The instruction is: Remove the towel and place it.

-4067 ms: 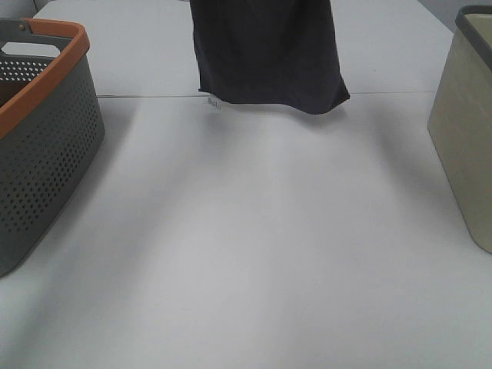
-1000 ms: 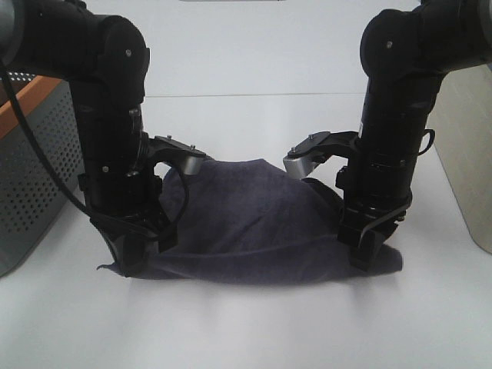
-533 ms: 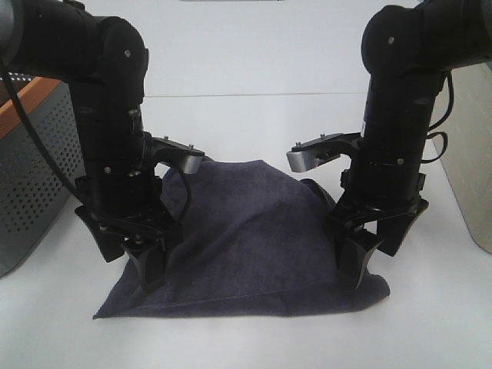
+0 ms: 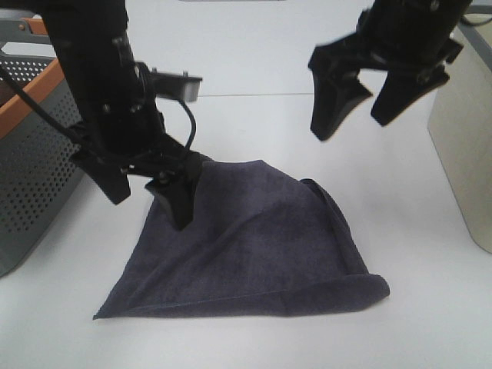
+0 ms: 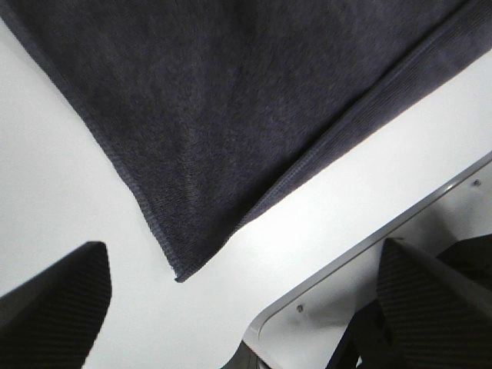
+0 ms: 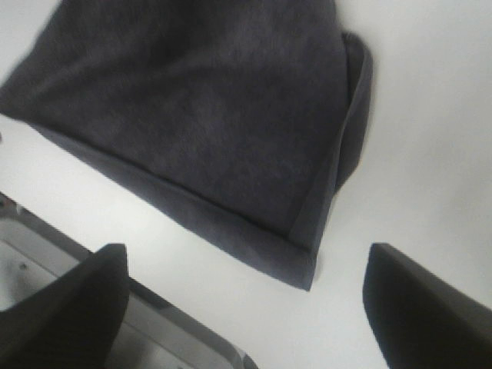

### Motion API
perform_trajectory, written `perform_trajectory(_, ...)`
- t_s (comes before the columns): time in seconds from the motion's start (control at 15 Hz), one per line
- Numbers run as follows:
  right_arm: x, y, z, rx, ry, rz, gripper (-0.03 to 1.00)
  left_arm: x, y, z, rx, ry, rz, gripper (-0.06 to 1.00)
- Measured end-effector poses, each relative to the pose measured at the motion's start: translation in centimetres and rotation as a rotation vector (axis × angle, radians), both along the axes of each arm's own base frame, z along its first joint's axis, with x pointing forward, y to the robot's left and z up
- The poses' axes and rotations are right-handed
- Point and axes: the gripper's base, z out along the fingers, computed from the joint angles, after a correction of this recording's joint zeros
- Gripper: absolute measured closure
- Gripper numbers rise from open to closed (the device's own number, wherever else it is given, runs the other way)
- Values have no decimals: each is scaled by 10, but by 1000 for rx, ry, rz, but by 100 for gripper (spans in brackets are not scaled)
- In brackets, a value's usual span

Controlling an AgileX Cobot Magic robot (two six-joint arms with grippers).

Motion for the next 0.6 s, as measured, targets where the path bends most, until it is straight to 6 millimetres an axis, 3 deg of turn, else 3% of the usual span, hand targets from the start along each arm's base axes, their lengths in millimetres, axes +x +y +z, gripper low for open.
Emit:
perform_trajectory(0.2,-4,-3,60,94,-158,-89,23,3,1,60,-74,-176,26,7)
perform_trajectory(0.33,-5,-14,80,106,-218,-174,23,11,14,97,-101,-296,63,7)
perform_trajectory(0.47,1,-44,88,99,-247,-291,23,21,44,120,-110,-369,159,7)
perform_trajectory(0.6,5,-84,98,87,-286,-417,23,31,91,134,-87,-417,285,7)
